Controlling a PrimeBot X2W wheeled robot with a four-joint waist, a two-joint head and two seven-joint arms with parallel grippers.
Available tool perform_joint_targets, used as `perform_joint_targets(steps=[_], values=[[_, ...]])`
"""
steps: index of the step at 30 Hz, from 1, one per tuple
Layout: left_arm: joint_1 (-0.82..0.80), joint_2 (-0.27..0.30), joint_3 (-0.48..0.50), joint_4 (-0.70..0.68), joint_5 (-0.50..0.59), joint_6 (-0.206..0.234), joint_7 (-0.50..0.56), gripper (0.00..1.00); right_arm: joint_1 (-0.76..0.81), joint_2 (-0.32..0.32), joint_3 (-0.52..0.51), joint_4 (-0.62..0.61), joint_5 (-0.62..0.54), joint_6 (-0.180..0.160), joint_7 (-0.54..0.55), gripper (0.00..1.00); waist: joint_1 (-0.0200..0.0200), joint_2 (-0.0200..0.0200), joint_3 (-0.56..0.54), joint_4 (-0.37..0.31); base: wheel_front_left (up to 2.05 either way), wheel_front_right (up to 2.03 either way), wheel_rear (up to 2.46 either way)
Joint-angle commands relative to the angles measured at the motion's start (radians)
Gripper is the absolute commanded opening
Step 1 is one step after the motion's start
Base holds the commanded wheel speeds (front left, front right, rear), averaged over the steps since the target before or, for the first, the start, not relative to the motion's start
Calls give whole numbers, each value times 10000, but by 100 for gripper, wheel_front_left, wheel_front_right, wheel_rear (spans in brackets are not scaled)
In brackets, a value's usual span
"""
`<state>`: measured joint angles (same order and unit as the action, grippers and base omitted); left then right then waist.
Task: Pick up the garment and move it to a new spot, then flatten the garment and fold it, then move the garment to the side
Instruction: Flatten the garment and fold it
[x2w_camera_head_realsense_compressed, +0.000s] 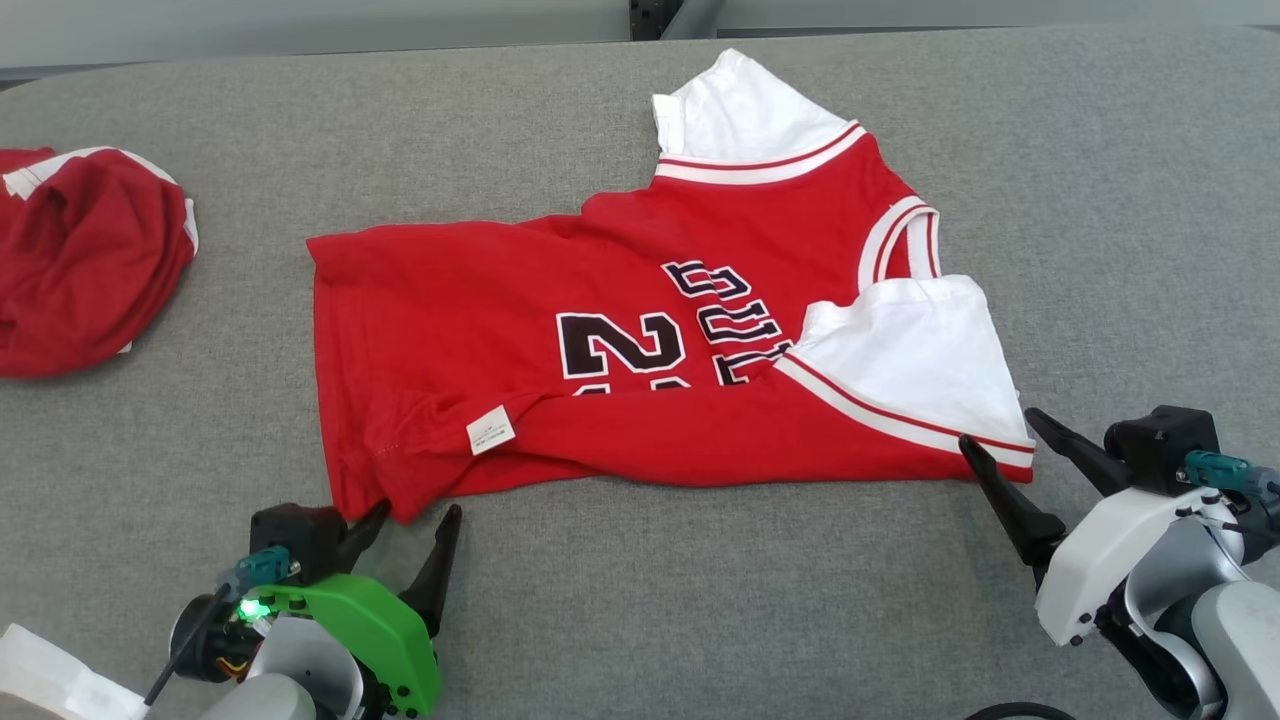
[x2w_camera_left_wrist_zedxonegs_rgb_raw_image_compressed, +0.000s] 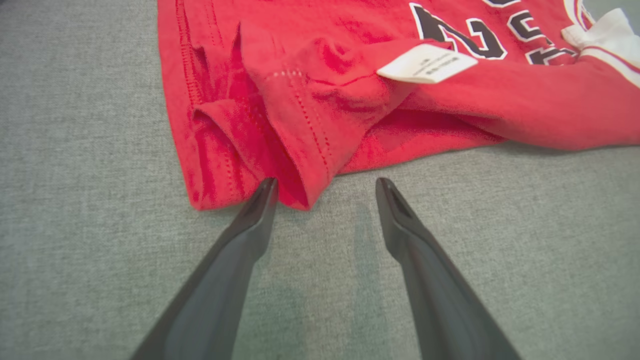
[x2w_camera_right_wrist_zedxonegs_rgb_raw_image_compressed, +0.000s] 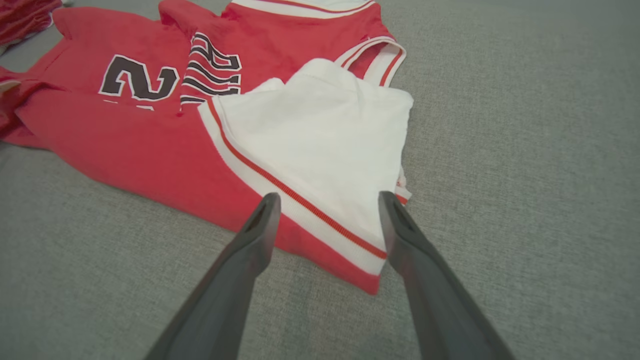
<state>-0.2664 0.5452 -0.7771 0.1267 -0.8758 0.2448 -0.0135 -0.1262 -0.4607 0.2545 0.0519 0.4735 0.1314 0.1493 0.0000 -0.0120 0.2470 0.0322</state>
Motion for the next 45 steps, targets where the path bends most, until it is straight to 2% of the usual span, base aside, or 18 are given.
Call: perform_joint_targets(steps=[1,5,12,17,30,31,32,33,34,35,40,45], values=[[-163,-41,39,107,16,-54,-49,100,127,33,-77,-94,-65,-14,71,100,0,120,21,-24,0,0,0],[-343,-92,177,375,4,-4,-210,100,295,168,-188,-279,-144,-14,197,100,0,120,-22,-65,0,0,0],[-530,352,475,546,-46,65,-194,100,398,227,-312,-443,-214,-14,337,100,0,120,34,-59,0,0,0],[-756,452,499,798,-144,-133,-7,100,252,178,-200,-348,-231,-14,583,100,0,120,133,-11,0,0,0],[-1200,13,408,1603,-675,-866,431,100,-396,183,259,535,296,-14,1115,100,0,120,327,-55,0,0,0],[-1211,-29,388,1626,-757,-951,486,71,-440,166,351,596,388,-14,1166,100,0,120,337,-44,0,0,0],[-1208,-74,392,1650,-835,-1034,530,38,-476,155,412,656,499,-14,1225,100,0,120,346,-34,0,0,0],[-1182,-122,436,1676,-990,-1126,562,5,-522,149,462,711,605,-14,1237,78,0,120,354,-24,0,0,0],[-1165,-130,462,1687,-1124,-1240,639,0,-597,151,496,766,743,-14,1221,27,0,120,357,-14,0,0,0],[-1162,-125,518,1680,-1242,-1359,689,0,-679,130,582,809,902,-14,1223,0,0,120,355,-1,0,0,0],[-1142,-6,952,1375,-2330,-2020,1166,0,-1112,-224,777,789,1767,-12,1347,0,0,120,280,63,0,0,0],[-942,463,1454,564,-3329,-2453,1760,0,-1283,-818,531,534,2480,-12,1623,0,0,120,149,103,0,0,0]])
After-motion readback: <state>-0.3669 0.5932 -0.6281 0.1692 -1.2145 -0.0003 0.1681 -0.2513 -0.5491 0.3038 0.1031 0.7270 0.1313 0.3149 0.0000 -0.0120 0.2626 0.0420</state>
